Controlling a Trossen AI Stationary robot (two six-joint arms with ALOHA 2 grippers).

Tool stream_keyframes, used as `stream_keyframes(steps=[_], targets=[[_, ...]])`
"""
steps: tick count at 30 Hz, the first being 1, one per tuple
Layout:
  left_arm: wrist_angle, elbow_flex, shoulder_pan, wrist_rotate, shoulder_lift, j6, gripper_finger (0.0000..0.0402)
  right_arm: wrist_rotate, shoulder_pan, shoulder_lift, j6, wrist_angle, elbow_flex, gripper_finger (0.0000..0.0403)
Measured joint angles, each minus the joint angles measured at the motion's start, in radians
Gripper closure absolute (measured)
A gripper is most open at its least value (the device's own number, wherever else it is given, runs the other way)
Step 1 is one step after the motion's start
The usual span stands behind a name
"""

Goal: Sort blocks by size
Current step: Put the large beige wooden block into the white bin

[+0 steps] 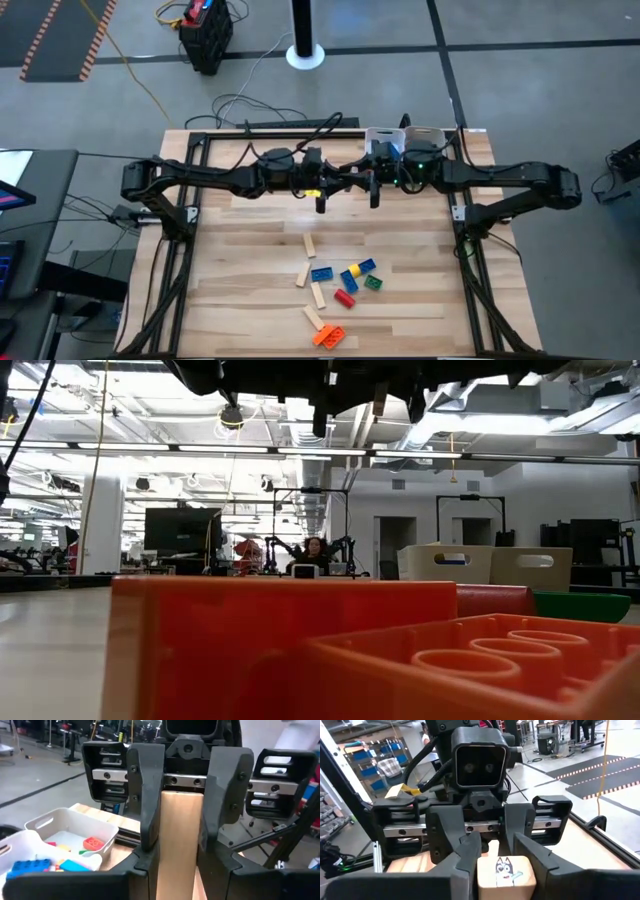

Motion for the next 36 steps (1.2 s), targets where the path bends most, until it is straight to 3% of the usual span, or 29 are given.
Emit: stream_keyframes(steps=[2,8,12,22,28,36], targets=[[-0.016,0.0,-0.001,-0.027,0.0,-0.032,0.0276,0.0,-0.003,0.0,-0.003,-0.004,0.0,0.0279],[-0.193,0.032,0.003,-0.047,0.0,-0.089,0.0145,-0.043,-0.03,-0.009,-0.011,-0.039,0.0,0.0279],[-0.312,0.058,0.0,-0.053,-0.001,-0.101,0.0094,-0.048,-0.061,-0.01,-0.012,-0.098,0.0,0.0279],[-0.734,0.142,-0.071,-0.331,-0.027,-0.18,0.01,0.051,-0.21,-0.006,-0.015,-0.377,0.0,0.028],[-0.793,0.144,-0.105,-0.337,-0.02,-0.327,0.0102,0.187,-0.322,0.011,-0.059,-0.553,0.0,0.0271],[-0.943,0.144,-0.129,-0.314,-0.019,-0.504,0.0102,0.19,-0.444,0.068,-0.105,-0.579,0.0,0.0269]])
